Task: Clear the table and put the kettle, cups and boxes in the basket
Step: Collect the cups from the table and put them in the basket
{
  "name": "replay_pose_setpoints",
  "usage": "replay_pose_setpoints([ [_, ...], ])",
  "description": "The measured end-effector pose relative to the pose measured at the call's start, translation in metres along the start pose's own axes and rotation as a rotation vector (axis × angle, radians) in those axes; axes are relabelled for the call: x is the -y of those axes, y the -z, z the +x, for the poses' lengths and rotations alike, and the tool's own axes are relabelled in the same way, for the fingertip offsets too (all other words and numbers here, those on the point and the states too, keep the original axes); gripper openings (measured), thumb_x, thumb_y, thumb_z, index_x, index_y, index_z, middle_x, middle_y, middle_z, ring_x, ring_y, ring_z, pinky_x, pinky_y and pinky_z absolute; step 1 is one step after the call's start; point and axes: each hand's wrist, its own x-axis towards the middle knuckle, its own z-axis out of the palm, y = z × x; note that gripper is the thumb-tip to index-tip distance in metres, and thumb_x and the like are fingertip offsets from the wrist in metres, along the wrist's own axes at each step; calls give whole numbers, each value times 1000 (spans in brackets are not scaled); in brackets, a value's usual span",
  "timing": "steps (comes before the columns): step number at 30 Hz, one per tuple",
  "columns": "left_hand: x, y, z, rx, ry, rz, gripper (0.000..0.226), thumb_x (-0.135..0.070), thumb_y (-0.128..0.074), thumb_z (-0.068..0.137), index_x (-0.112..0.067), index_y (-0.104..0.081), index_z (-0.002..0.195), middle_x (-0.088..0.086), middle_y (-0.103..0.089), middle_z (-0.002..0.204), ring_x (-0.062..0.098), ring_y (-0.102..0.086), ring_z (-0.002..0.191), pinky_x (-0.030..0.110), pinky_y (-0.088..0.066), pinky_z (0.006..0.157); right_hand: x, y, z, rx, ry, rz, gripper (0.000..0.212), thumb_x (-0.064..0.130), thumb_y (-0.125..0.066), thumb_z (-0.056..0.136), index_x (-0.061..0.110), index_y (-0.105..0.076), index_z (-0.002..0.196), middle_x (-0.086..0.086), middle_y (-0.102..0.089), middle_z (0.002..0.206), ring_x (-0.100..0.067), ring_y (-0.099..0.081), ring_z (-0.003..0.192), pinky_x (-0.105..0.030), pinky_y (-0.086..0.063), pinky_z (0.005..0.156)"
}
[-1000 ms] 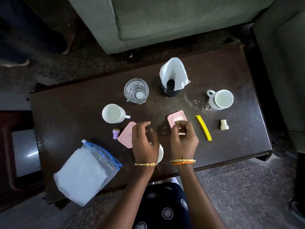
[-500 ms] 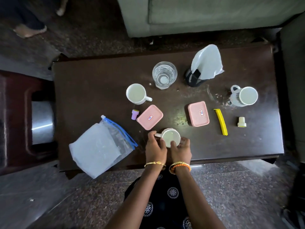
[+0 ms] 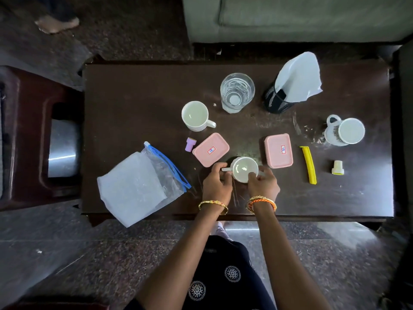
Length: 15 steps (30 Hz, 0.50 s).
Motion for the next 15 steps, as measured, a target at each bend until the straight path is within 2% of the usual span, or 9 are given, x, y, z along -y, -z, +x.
replay_pose_setpoints([
  [5, 4, 5, 0, -9, -33, 74, 20, -12, -49, 93, -13, -62, 108, 11, -68, 105, 26, -64, 97, 35, -52, 85, -4, -1, -1, -36, 64, 9, 30, 11, -56, 84, 9, -67, 111, -17, -71, 102, -17, -50, 78, -27, -45, 79],
  [8, 8, 2, 1, 4, -118, 171, 21, -14, -51, 92, -13, -63, 109, 12, -63, 105, 23, -59, 94, 28, -46, 82, -7, 2, -1, -51, 99, -9, 29, 11, -55, 83, 11, -70, 109, -15, -73, 98, -19, -52, 75, -24, -43, 78],
  [11, 9, -6, 1, 153, -141, 267, 21, -21, -50, 94, -11, -58, 111, 14, -54, 106, 19, -54, 83, 26, -43, 78, -12, 12, 2, -57, 108, -3, 28, 11, -57, 83, 12, -70, 107, -13, -74, 99, -26, -62, 84, -30, -49, 83],
  [15, 3, -16, 2, 304, -136, 256, 17, -20, -43, 96, -8, -55, 100, 19, -59, 102, 30, -62, 92, 39, -53, 82, -13, 36, 12, -43, 143, 18, 25, 14, -61, 80, 15, -73, 102, -11, -75, 95, -28, -66, 89, -26, -46, 80],
])
